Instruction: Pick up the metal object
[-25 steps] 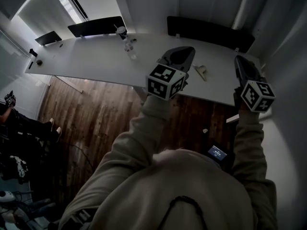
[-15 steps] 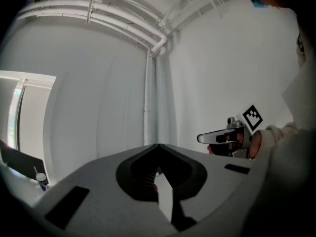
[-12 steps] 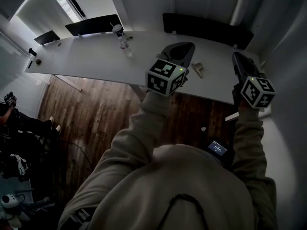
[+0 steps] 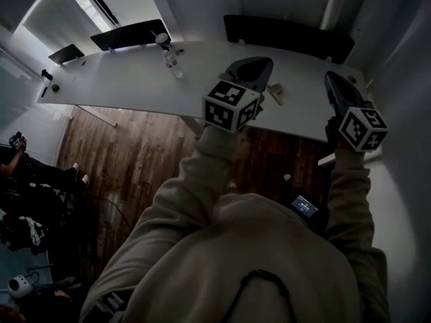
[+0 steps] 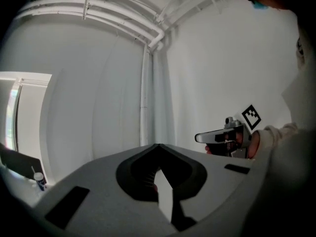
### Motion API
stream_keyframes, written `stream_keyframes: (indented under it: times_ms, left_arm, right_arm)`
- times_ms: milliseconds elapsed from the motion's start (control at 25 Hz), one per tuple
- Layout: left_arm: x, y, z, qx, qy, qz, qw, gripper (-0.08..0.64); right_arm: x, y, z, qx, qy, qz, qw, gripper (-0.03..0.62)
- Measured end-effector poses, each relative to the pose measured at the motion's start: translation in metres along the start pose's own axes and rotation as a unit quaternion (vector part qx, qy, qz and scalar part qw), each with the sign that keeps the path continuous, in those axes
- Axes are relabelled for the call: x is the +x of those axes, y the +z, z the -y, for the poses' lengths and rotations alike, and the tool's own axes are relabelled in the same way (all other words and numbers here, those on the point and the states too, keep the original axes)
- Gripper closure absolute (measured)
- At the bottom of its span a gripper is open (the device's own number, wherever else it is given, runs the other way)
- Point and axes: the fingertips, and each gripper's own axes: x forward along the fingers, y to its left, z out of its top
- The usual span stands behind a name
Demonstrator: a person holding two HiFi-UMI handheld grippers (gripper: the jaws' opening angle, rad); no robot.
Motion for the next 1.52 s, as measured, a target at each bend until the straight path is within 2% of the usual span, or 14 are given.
stream_keyframes:
  times_ms: [160, 360, 520, 880, 1240, 1520]
  left_arm:
    - [0.011, -0.006, 0.007, 0.009, -0.016, -0.004, 0.9998, 0.565]
    - [0.032, -0.011, -0.012, 0.007, -0.017, 0.009, 0.9998, 0.565]
    - [0.060, -0.017, -0.037, -0.003, -0.023, 0.015, 0.9996, 0.565]
    - [0.135, -0.034, -0.125, -0.027, -0.013, 0.008, 0.9995, 0.565]
    - [0.203, -0.028, -0.238, -0.021, -0.015, 0.006, 0.9997, 0.565]
    - [0.251, -0.020, -0.286, -0.007, -0.013, 0.009, 0.9998, 0.565]
  right_arm:
    - [0.009, -0.013, -0.007, -0.007, 0.023, -0.009, 1.000, 0.572]
    - [0.029, -0.021, 0.007, -0.004, 0.027, -0.007, 1.000, 0.572]
    - [0.051, -0.026, 0.028, -0.005, 0.013, -0.019, 1.000, 0.572]
    - [0.149, -0.028, 0.078, -0.006, 0.016, -0.036, 0.999, 0.572]
    - [0.271, -0.011, 0.121, -0.007, 0.000, -0.042, 0.999, 0.572]
    - [0.328, 0.020, 0.143, -0.027, -0.011, -0.026, 0.999, 0.572]
